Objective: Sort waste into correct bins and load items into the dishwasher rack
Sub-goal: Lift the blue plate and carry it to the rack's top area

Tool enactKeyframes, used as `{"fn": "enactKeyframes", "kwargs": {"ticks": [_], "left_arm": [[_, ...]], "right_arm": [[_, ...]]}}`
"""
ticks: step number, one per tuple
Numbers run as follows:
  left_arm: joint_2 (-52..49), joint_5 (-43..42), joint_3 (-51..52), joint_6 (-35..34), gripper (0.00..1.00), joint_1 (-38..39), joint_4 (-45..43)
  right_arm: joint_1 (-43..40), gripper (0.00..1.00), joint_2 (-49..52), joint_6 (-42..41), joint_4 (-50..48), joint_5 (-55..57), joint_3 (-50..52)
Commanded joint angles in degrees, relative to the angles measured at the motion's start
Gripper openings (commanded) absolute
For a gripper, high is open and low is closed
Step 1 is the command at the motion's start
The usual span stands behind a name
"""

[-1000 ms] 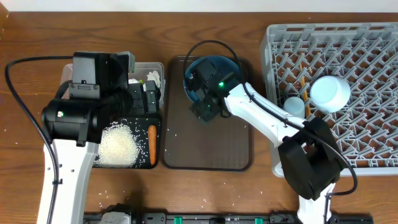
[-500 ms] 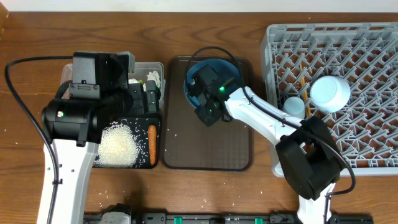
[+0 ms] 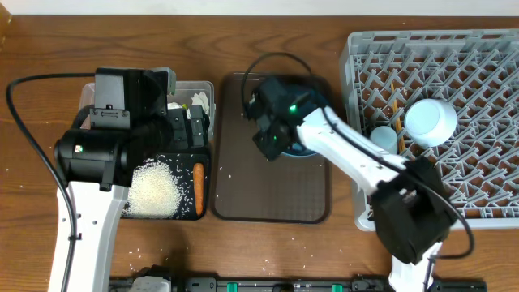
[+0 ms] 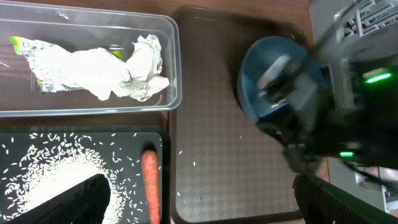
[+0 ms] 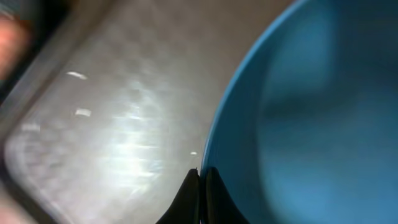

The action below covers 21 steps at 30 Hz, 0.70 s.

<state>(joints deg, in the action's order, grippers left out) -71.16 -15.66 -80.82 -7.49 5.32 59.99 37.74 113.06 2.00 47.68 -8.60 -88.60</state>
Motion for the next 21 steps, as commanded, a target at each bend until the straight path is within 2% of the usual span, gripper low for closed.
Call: {"fn": "enactKeyframes", "kwargs": {"ticks": [1,5,11,15,19,21], "left_arm": [[0.0,0.6,-0.1,-0.1,0.97,-0.3,0.1],[0.0,0.6,-0.1,-0.1,0.97,-0.3,0.1],[0.0,0.6,-0.1,-0.1,0.97,-0.3,0.1],[0.0,0.6,-0.1,-0.1,0.97,-0.3,0.1],[0.0,0.6,-0.1,-0.1,0.97,-0.3,0.1],[0.0,0.6,-0.1,-0.1,0.97,-0.3,0.1]], "right_arm": [[-3.1,0.01,-8.4,-1.3,1.5,-11.2,-7.1],[-9.6,0.01,-14.4,-2.5,2.4,-20.9,-11.1],[-28.7,0.01,-17.8,-4.3,2.8,-45.5,-12.3],[-41.5,0.01,-15.4,-1.4,2.9,-63.2,-11.7],[-49.6,0.01,-10.2,1.6,2.6,-76.4,-11.7],[-52.1,0.01,-7.1,1.6,2.6,-79.5,-11.7]]}}
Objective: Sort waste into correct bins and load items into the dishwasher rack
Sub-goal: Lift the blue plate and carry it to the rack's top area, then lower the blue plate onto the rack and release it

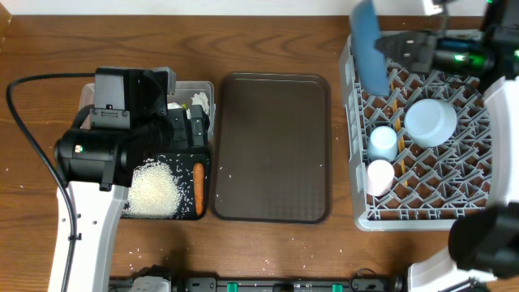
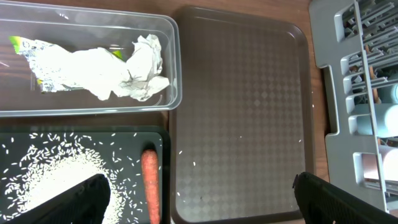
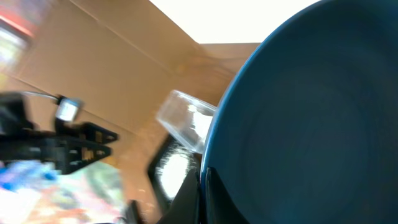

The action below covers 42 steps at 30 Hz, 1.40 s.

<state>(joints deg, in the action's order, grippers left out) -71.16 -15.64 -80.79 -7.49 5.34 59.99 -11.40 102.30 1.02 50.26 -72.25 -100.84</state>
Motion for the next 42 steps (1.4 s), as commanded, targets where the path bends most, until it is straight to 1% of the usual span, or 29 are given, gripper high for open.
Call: {"fn": "enactKeyframes", "kwargs": {"ticks": [1,6,11,16,18,19,21,22,23,25,27,29,35,39,42], "left_arm": [[0.0,0.5,-0.1,-0.1,0.97,-0.3,0.1],[0.0,0.5,-0.1,-0.1,0.97,-0.3,0.1],[0.0,0.5,-0.1,-0.1,0.97,-0.3,0.1],[0.0,0.5,-0.1,-0.1,0.97,-0.3,0.1],[0.0,0.5,-0.1,-0.1,0.97,-0.3,0.1],[0.0,0.5,-0.1,-0.1,0.97,-0.3,0.1],[0.0,0.5,-0.1,-0.1,0.97,-0.3,0.1],[0.0,0.5,-0.1,-0.1,0.97,-0.3,0.1],[0.0,0.5,-0.1,-0.1,0.97,-0.3,0.1],[0.0,0.5,-0.1,-0.1,0.97,-0.3,0.1],[0.0,0.5,-0.1,-0.1,0.97,-0.3,0.1],[0.0,0.5,-0.1,-0.1,0.97,-0.3,0.1],[0.0,0.5,-0.1,-0.1,0.97,-0.3,0.1],[0.0,0.5,-0.1,-0.1,0.97,-0.3,0.1],[0.0,0.5,-0.1,-0.1,0.97,-0.3,0.1]], "right_arm": [[-3.6,0.01,4.7,2.6,0.1,-16.5,0.6],[-7.0,0.01,11.3,2.9,-0.6,-17.1,0.6],[-10.5,0.01,13.8,2.9,-1.7,-16.0,0.6],[-13.9,0.01,13.7,2.9,-0.1,-7.4,0.6],[-15.0,0.01,13.7,2.9,1.7,-1.2,0.6],[-15.4,0.04,13.7,2.9,2.6,2.2,0.6],[-15.9,0.07,13.7,2.9,3.9,8.0,0.6],[-16.1,0.14,13.7,2.9,4.4,10.7,0.6],[-16.5,0.28,13.7,2.9,4.6,12.8,0.6],[-17.3,0.42,13.7,2.9,4.6,14.4,0.5],[-18.4,0.61,13.7,2.1,4.4,14.4,0.5],[-19.7,0.72,13.7,0.2,4.3,14.4,0.3],[-24.1,0.82,12.2,-2.3,4.2,16.1,0.3],[-27.2,0.84,9.6,-4.5,3.9,19.2,0.2],[-28.5,0.88,7.3,-6.8,3.3,21.6,0.2]]}}
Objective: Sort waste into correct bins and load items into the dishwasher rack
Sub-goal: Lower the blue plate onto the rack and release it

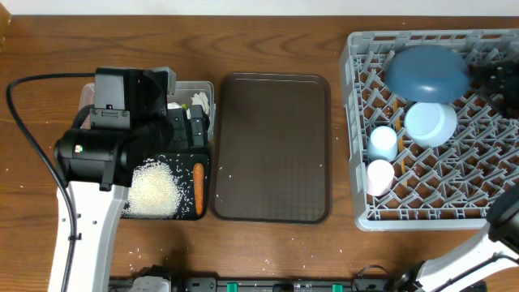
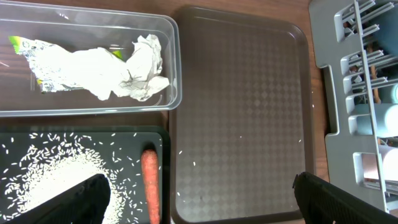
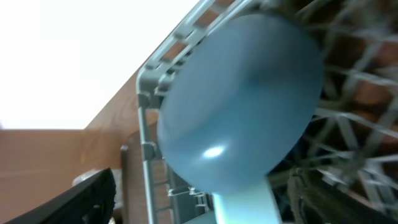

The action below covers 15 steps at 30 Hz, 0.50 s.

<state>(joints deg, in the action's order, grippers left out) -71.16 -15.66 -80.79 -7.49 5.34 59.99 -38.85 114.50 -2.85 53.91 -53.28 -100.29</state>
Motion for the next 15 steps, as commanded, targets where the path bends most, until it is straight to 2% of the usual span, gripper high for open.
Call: {"fn": "enactKeyframes", "kwargs": {"ticks": [1,7,9,11,12,15], "left_arm": [[0.0,0.6,-0.1,-0.1,0.97,-0.3,0.1],[0.0,0.6,-0.1,-0.1,0.97,-0.3,0.1],[0.0,0.6,-0.1,-0.1,0.96,-0.3,0.1],[0.0,0.6,-0.1,-0.1,0.96,-0.3,0.1],[0.0,0.6,-0.1,-0.1,0.96,-0.3,0.1],[0.0,0.6,-0.1,-0.1,0.97,-0.3,0.1]], "right_arm": [[-1.2,0.88,-5.5,-3.1,-0.4,2.9,-0.3],[0.0,0.83,-9.7,-4.0,-1.0,1.6,-0.3],[1.3,0.75,-10.8,-3.6,-1.0,1.6,-0.3],[2.8,0.65,-11.5,-1.8,-0.6,1.6,-0.3],[3.6,0.55,-11.6,-0.6,-0.3,1.7,-0.3],[6.8,0.17,-11.3,2.6,1.0,4.2,-0.3]]}}
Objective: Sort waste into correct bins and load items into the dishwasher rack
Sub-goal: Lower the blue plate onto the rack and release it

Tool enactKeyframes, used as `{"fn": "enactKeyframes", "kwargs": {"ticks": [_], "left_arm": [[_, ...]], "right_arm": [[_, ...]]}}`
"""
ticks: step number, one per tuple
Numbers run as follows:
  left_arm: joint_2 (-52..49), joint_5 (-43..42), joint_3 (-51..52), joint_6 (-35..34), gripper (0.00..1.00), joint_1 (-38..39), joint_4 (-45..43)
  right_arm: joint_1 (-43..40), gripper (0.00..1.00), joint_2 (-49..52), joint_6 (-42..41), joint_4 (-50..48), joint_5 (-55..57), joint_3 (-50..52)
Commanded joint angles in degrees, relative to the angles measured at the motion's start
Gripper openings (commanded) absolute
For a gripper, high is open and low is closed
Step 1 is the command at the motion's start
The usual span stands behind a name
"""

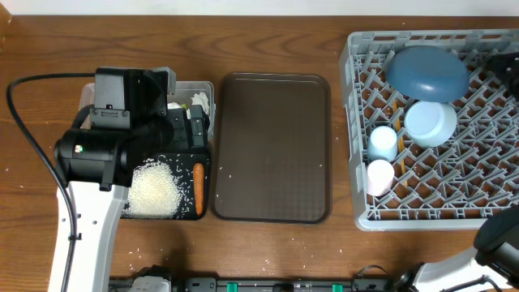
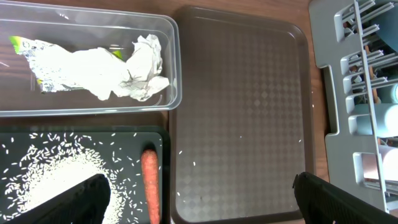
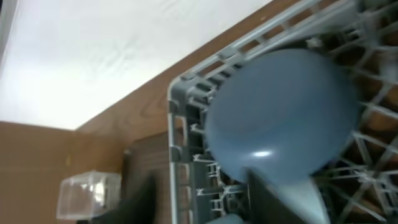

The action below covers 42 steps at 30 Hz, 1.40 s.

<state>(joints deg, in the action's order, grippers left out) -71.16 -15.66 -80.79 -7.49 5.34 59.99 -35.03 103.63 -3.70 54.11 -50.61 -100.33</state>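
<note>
The blue bowl [image 1: 427,73] lies upside down in the far left part of the grey dishwasher rack [image 1: 486,203]; the right wrist view shows the bowl [image 3: 280,118] too. My right gripper [image 3: 205,199] is open and empty, a little back from the bowl, at the rack's right edge [image 1: 507,77]. A white bowl [image 1: 430,122] and two white cups [image 1: 381,158] also sit in the rack. My left gripper [image 2: 199,205] hangs open over the bins, holding nothing.
A brown tray [image 1: 272,146] lies between the bins and the rack. A clear bin [image 2: 93,62] holds crumpled paper and foil. The black bin [image 2: 37,143] holds rice and a carrot [image 2: 149,183]. Rice grains are scattered on the wooden table.
My right gripper has drawn back from the blue bowl toward the rack's right edge, its fingers closer together but still apart. The bowl stays where it lay. The left arm has not moved.
My right gripper was shut on the blue bowl's rim on the brown tray. Then it held the bowl on edge over the rack's far left corner. Later the bowl lay upside down in the rack with the gripper open, and now the gripper is farther off.
</note>
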Motion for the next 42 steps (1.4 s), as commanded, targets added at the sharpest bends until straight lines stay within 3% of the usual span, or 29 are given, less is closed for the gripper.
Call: {"fn": "enactKeyframes", "kwargs": {"ticks": [1,4,11,19,24,36,42], "left_arm": [[0.0,0.6,-0.1,-0.1,0.97,-0.3,0.1],[0.0,0.6,-0.1,-0.1,0.97,-0.3,0.1],[0.0,0.6,-0.1,-0.1,0.97,-0.3,0.1],[0.0,0.6,-0.1,-0.1,0.97,-0.3,0.1],[0.0,0.6,-0.1,-0.1,0.97,-0.3,0.1],[0.0,0.6,-0.1,-0.1,0.96,-0.3,0.1],[0.0,0.6,-0.1,-0.1,0.97,-0.3,0.1]], "right_arm": [[4.3,0.05,-0.3,5.1,1.1,3.1,-0.2],[9.0,0.01,0.3,8.8,2.1,10.2,0.0],[18.4,0.04,1.4,9.9,2.4,28.5,0.0],[20.6,0.01,1.5,-0.7,6.8,45.5,0.0],[19.8,0.01,1.5,-2.1,7.4,46.8,1.5],[19.1,0.01,1.5,-4.5,-1.2,49.1,13.9],[18.9,0.01,0.8,-5.1,-0.1,46.6,13.8]]}}
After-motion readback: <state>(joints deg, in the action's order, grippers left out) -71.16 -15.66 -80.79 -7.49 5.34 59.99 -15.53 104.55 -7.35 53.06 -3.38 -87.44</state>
